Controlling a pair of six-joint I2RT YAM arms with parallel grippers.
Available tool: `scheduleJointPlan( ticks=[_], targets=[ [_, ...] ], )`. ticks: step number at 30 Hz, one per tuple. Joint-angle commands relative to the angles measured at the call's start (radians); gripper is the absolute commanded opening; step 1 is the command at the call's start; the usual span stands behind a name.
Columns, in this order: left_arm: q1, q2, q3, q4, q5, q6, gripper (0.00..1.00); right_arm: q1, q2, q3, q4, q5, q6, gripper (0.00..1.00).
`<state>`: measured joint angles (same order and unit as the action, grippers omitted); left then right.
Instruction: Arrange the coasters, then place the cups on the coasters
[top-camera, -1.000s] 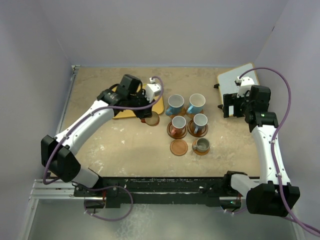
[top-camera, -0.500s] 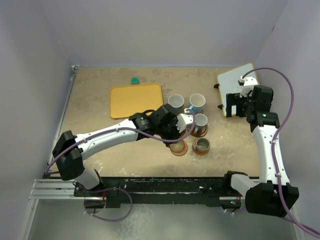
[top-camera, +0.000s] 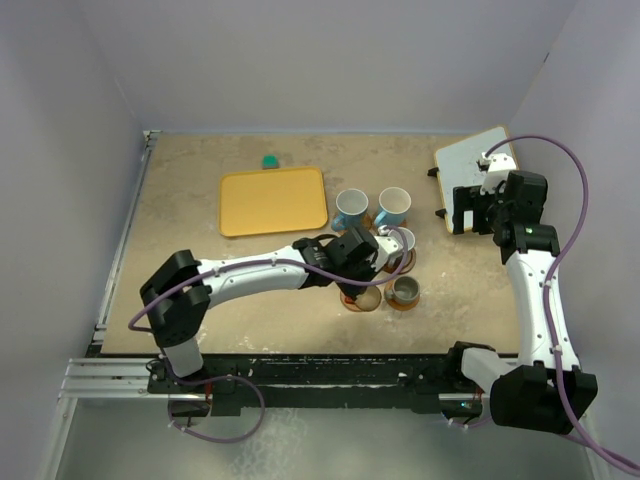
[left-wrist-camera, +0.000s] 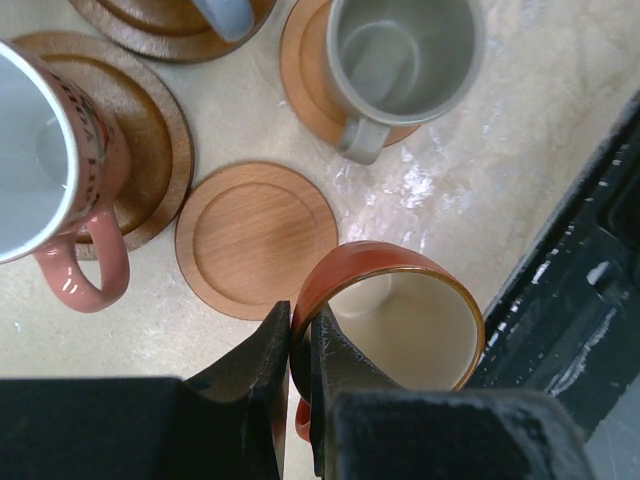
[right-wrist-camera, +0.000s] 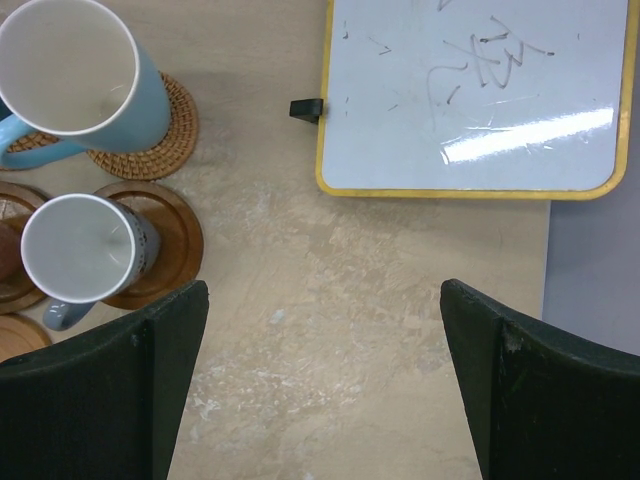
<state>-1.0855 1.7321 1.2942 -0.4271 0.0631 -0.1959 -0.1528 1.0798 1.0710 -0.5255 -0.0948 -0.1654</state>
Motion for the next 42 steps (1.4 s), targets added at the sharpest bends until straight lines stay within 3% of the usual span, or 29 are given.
scheduleJointPlan(
  ticks=[1, 8, 42],
  targets=[
    [0.002, 0.044, 0.059, 0.009, -0.074, -0.071, 0.03, -0.007, -0.009, -0.002, 0.027, 0.016, -0.012, 1.00],
    [0.008, 0.084, 0.080, -0.010, -0.144, -0.079, 0.03, -0.007, -0.012, 0.000, 0.032, 0.003, -0.017, 1.00],
    [0.071, 0.153, 0.110, -0.020, -0.099, -0.095, 0.03, -0.007, -0.014, 0.001, 0.027, -0.016, -0.019, 1.00]
  ],
)
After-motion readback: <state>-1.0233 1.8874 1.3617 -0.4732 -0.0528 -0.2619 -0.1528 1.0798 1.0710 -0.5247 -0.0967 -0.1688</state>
